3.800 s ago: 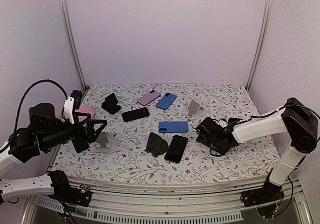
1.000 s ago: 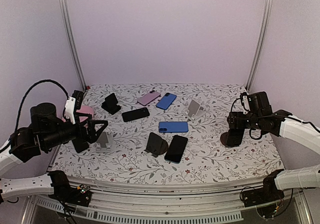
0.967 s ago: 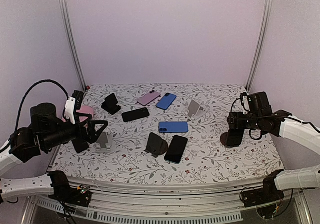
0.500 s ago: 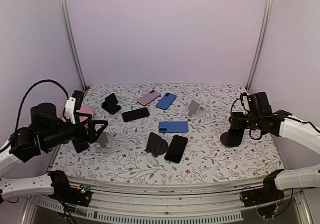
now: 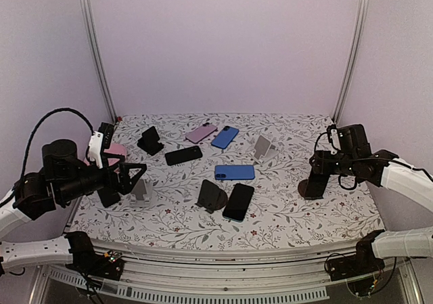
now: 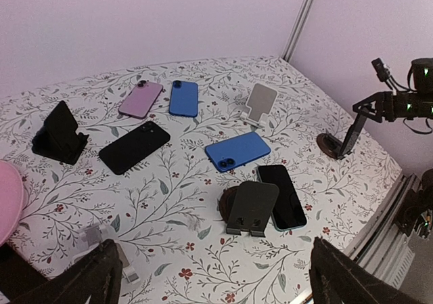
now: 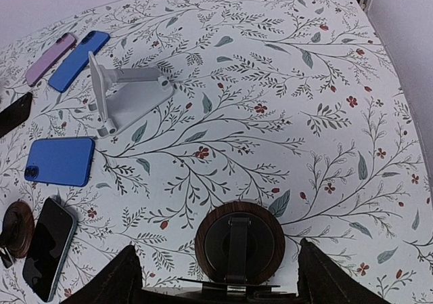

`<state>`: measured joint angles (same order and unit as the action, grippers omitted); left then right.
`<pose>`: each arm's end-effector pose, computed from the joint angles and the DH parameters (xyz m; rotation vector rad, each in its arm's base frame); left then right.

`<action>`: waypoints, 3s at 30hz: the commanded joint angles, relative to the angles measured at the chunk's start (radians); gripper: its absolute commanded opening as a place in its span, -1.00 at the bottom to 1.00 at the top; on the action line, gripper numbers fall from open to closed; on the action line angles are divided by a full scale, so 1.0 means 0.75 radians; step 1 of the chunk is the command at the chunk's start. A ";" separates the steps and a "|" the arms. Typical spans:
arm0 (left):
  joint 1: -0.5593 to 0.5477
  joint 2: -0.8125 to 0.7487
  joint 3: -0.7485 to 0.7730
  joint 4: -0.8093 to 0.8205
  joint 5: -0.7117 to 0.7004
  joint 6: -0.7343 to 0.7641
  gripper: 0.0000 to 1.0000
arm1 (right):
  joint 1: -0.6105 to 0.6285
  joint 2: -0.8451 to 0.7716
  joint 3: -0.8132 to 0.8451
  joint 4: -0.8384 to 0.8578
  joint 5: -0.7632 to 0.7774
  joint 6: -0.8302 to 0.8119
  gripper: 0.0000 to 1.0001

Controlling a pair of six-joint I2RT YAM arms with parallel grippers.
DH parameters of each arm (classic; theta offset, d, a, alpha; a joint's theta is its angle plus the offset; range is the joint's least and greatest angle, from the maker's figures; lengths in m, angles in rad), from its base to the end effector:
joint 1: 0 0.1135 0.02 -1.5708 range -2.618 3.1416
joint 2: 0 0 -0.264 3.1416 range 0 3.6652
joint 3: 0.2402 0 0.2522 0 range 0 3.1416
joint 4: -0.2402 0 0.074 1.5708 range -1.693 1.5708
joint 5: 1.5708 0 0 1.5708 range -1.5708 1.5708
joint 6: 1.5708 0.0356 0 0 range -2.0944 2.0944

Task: Place the phone on the phone stand
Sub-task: Adjust the phone with the phone stand.

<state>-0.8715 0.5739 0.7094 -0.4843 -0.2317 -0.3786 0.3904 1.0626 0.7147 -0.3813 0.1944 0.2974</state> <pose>0.0932 -0.0981 0.3122 0.3221 1.9325 -0.6160 0.2093 0.0787 0.2445 -0.0066 2.2869 0.1350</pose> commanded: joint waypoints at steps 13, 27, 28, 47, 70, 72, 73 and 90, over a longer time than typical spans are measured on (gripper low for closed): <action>0.018 0.008 -0.008 0.016 0.014 0.004 0.93 | -0.002 -0.040 -0.048 0.090 0.002 0.017 0.24; 0.016 0.011 -0.007 0.016 0.017 0.004 0.93 | 0.049 -0.044 -0.053 0.087 0.085 0.021 0.26; 0.018 0.010 -0.007 0.016 0.017 0.004 0.93 | 0.057 -0.044 -0.053 0.090 0.093 0.021 0.26; 0.017 0.010 -0.007 0.015 0.019 0.006 0.93 | 0.118 -0.071 -0.095 0.115 0.181 0.024 0.28; 0.018 0.012 -0.006 0.018 0.024 0.008 0.93 | 0.120 -0.047 -0.060 0.050 0.198 0.047 0.75; 0.017 0.010 -0.007 0.017 0.025 0.009 0.93 | 0.120 -0.051 -0.052 0.038 0.202 0.054 0.79; 0.018 0.010 -0.007 0.018 0.025 0.008 0.93 | 0.119 -0.053 -0.049 0.031 0.206 0.056 0.81; 0.016 0.006 -0.007 0.018 0.025 0.008 0.93 | 0.120 -0.082 0.022 -0.076 0.229 0.089 0.98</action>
<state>-0.8715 0.5781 0.7094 -0.4843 -0.2199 -0.3782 0.4759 1.0237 0.6895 -0.4053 0.3393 0.3492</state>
